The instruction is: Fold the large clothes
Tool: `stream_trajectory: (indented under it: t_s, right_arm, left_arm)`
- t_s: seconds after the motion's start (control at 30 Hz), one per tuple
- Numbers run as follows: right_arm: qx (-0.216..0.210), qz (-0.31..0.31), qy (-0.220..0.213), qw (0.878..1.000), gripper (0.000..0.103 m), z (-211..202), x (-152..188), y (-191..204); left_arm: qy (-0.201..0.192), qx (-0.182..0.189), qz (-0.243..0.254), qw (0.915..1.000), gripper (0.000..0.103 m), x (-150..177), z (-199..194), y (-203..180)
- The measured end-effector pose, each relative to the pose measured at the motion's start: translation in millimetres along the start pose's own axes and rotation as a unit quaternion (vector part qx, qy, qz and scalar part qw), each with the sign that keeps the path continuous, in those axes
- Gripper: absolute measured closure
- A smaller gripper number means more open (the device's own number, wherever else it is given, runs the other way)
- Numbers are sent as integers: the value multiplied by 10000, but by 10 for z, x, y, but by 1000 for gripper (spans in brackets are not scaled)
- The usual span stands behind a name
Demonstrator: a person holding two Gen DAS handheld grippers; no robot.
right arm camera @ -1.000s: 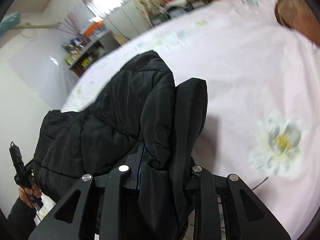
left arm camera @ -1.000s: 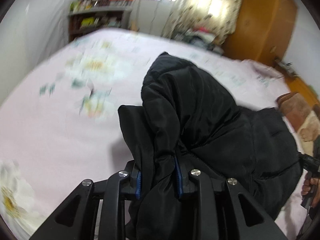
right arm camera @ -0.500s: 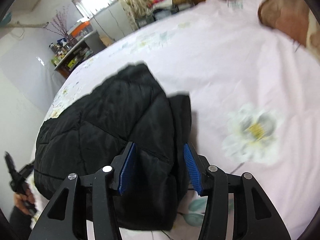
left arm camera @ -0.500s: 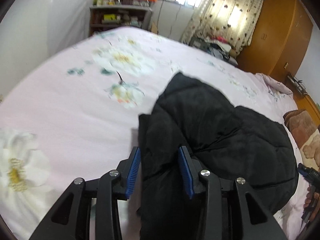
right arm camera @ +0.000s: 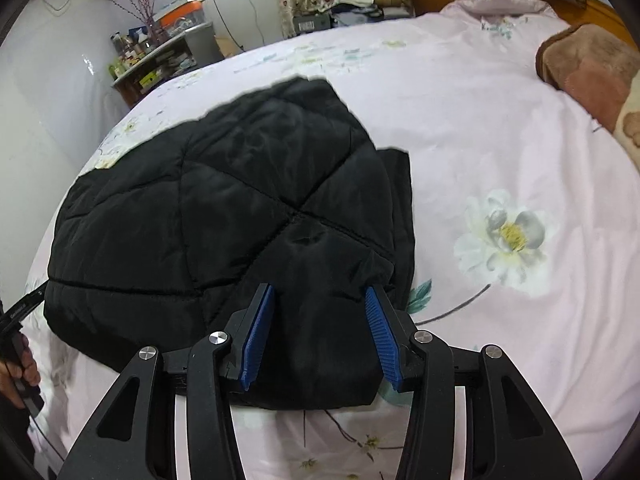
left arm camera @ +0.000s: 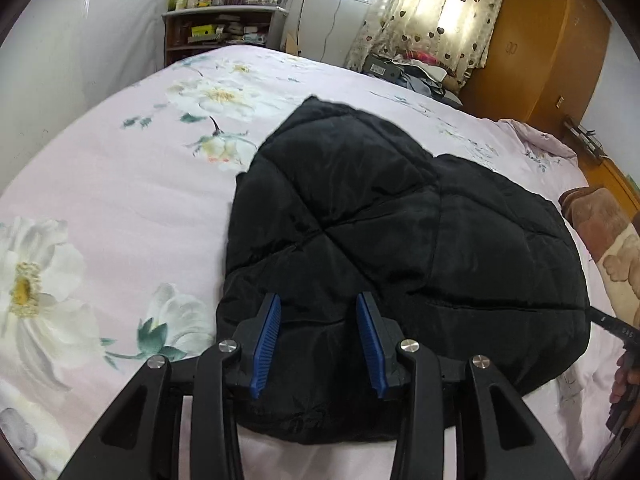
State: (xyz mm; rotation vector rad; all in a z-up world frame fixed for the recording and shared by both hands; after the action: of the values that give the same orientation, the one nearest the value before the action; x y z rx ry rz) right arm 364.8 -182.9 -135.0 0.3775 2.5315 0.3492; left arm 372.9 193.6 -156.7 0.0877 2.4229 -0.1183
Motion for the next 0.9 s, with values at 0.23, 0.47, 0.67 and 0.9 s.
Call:
stream_trajectory:
  t_s: [0.23,0.47,0.67,0.9]
  right_arm:
    - [-233,-72,-171,9996,54,-464,131,272]
    - [-343,-284,-393,9982,54,-984,440,584]
    - [-293,-484,-543,9969,54,-1433,822,715]
    - [-311,-542,-599,9962,54,-1822,1297,863]
  left_arm:
    - [-146,-95,226,9996,61,48,-480,-228]
    - [-267,-27,264,9993,47,240,-1065,-579]
    - [-286,88,198,9994,46,505,-1564,-837]
    - [-320,50,499,9982,46,806,-1995,-1080]
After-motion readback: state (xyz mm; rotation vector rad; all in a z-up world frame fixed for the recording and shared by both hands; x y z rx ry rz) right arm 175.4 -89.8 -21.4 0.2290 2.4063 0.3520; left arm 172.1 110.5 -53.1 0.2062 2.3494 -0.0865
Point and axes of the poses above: each gripper's, at about its wrist camera, not at the fingertips, and z roughly the way its jaws point, y to its left, x to its underside, the point moved 9 cm from there along z, roughly the way its jaws point, and after that the axes turned 13 degrees about z, right-handed, at the moved point
